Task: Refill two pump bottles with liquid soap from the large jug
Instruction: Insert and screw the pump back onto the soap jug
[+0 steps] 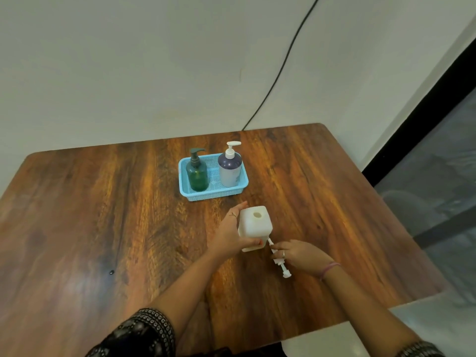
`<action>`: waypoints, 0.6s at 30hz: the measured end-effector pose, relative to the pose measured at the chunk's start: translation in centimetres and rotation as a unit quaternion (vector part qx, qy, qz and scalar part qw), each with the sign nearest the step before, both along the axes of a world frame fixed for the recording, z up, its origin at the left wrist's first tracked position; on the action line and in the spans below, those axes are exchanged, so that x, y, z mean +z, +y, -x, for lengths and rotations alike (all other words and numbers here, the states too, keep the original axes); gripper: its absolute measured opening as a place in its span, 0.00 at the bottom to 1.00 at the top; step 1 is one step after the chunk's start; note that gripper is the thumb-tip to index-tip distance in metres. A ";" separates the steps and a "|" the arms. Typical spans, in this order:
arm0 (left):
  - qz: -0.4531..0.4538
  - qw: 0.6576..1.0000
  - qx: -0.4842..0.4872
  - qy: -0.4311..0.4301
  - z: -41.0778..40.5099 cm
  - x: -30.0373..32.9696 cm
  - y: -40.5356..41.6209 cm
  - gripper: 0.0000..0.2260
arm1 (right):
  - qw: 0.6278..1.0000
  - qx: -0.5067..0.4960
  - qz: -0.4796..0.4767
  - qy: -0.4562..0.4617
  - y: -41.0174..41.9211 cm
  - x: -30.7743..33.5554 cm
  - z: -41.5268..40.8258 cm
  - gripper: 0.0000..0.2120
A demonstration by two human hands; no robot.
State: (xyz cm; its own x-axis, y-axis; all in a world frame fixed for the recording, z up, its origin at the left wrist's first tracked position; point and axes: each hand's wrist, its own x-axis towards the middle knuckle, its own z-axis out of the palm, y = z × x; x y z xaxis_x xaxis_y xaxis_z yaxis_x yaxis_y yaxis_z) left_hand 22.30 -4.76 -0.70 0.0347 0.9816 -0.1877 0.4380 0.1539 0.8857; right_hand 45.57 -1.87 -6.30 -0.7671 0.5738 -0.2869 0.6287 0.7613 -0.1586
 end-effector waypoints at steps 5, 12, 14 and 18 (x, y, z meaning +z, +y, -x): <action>-0.020 0.999 0.046 -0.015 0.4 -0.2 -0.3 0.41 | 0.999 0.013 0.016 0.030 -0.4 -0.1 0.1 0.17; -0.053 0.992 0.112 -0.010 3.7 1.0 -0.6 0.41 | 0.922 -0.248 0.061 0.290 -1.7 5.0 1.6 0.17; -0.056 0.990 0.129 0.001 4.5 1.5 -0.8 0.42 | 0.853 -0.337 0.077 0.392 -1.7 7.2 2.9 0.15; -0.073 0.987 0.144 0.012 5.3 3.0 -0.9 0.41 | 0.734 -0.411 0.072 0.536 -0.6 11.5 5.3 0.14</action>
State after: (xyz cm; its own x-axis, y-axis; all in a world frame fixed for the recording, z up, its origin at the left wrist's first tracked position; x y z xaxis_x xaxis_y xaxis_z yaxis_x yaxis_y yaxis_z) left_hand 16.99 -5.61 2.27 -0.2515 0.9670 -0.0407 0.4152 0.1458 0.8980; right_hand 40.24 -2.43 5.21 -0.0084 0.9920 0.1258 0.3207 0.1218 -0.9393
